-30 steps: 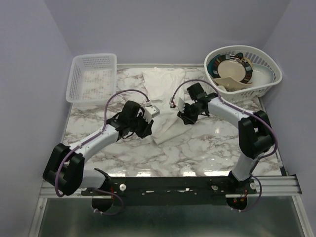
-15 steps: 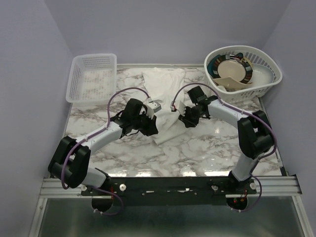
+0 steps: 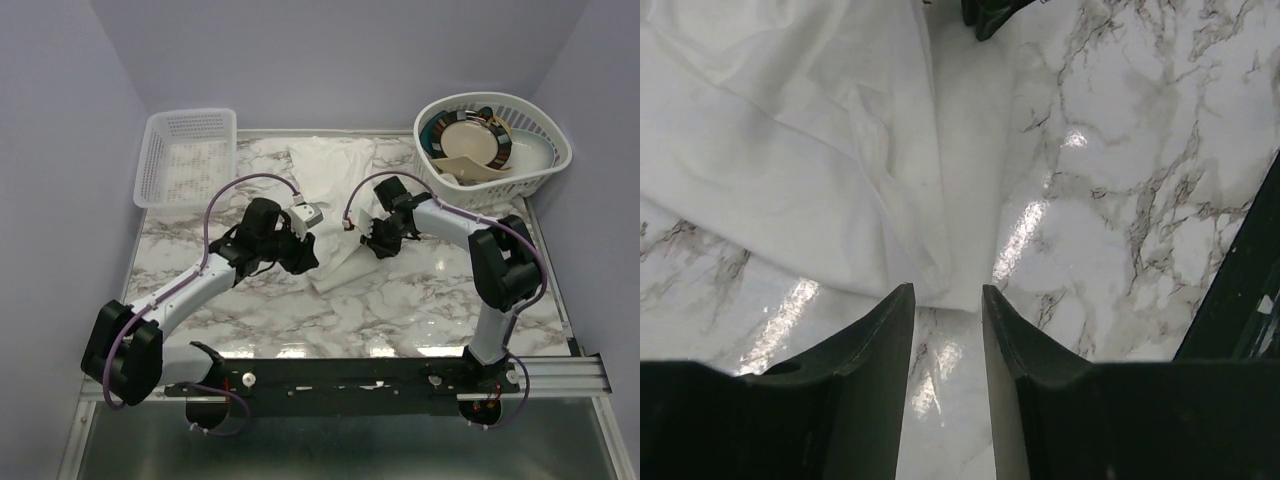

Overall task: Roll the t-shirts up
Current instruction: Roll the T-shirt to the center of the board.

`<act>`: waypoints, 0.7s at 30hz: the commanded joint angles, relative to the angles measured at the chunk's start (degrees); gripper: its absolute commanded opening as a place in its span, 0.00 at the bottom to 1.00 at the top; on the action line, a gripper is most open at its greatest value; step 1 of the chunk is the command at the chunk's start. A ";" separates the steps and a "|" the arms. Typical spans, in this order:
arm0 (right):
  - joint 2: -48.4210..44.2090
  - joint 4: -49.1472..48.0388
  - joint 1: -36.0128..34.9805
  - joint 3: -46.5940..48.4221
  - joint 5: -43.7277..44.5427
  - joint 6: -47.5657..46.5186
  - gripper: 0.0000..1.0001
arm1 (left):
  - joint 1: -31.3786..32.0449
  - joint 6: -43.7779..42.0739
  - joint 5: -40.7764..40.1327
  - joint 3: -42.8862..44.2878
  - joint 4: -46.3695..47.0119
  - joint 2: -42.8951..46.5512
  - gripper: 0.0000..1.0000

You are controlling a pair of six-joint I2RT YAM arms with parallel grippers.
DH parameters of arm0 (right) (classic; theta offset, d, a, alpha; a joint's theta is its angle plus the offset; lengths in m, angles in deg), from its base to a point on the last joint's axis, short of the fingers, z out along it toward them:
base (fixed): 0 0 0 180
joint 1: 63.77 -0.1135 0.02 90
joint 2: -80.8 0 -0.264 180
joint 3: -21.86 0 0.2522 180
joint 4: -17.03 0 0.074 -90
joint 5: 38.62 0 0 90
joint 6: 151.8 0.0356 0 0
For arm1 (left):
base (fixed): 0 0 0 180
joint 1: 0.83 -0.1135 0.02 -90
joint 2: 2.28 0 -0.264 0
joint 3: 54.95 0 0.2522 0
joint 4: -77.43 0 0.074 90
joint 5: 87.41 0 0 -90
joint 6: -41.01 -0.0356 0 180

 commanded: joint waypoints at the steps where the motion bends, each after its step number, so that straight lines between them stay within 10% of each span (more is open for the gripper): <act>1: -0.59 12.64 -1.01 -0.89 0.03 3.16 0.22 | 0.07 -12.98 -5.32 -1.46 -2.38 3.14 0.45; 11: -6.47 17.84 -10.32 -6.34 -12.45 18.82 0.23 | -0.02 -19.51 -3.13 -2.60 -2.55 2.09 0.49; 21: -12.80 19.24 -9.72 -2.92 -6.56 12.15 0.30 | -0.20 -25.67 1.26 -1.82 -7.64 -1.69 0.44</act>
